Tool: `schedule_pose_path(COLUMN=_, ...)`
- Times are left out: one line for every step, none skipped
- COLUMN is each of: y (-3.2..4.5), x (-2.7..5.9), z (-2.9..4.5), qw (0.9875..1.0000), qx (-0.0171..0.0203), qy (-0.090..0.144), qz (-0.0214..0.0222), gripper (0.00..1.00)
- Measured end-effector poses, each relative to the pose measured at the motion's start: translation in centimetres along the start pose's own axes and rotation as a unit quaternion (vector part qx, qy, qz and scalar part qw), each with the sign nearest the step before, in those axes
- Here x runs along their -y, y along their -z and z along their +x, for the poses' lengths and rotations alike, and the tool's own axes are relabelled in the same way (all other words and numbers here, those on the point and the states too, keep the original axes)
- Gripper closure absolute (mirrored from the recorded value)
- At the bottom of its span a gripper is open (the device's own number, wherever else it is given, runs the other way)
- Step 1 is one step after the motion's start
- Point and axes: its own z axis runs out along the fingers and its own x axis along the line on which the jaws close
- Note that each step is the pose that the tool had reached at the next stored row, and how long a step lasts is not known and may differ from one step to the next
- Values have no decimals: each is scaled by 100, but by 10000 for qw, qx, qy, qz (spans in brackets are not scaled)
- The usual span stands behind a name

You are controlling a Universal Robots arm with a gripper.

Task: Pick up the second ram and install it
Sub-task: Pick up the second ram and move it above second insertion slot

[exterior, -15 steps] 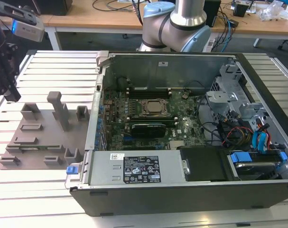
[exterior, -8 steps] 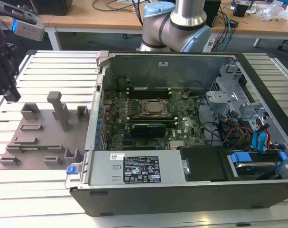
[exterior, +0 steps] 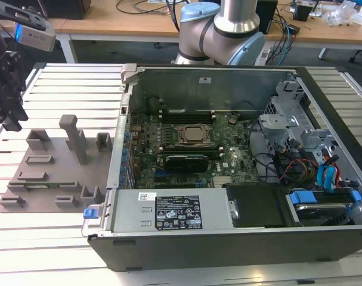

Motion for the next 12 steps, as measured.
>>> schedule_pose_path(y=-2, x=0, z=0, qw=10000, qx=0, qy=0, qz=0, gripper=70)
schedule_pose_path(y=-11, x=1, z=0, qw=10000, qx=1, qy=0, qz=1, gripper=70)
schedule_pose_path(y=-24, x=1, z=1, qw=10000, qx=0, qy=0, qz=0, gripper=70)
schedule_pose_path(y=-35, x=2, z=1, qw=10000, qx=0, qy=0, qz=0, gripper=70)
schedule_pose_path(y=-47, x=2, z=1, qw=10000, qx=0, qy=0, qz=0, gripper=70)
schedule_pose_path(y=-62, x=3, z=2, qw=10000, qx=0, qy=0, qz=0, gripper=70)
schedule_pose_path(y=-71, x=4, z=2, qw=10000, qx=0, qy=0, qz=0, gripper=70)
schedule_pose_path(y=-83, x=4, z=2, qw=10000, qx=0, qy=0, qz=0, gripper=70)
schedule_pose_path(y=-103, x=5, z=3, qw=10000, qx=0, qy=0, qz=0, gripper=70)
schedule_pose_path(y=-119, x=6, z=3, qw=10000, qx=0, qy=0, qz=0, gripper=70)
schedule_pose_path(y=-141, x=7, z=3, qw=10000, qx=0, qy=0, qz=0, gripper=70)
schedule_pose_path(y=-162, x=8, z=4, qw=10000, qx=0, qy=0, qz=0, gripper=70)
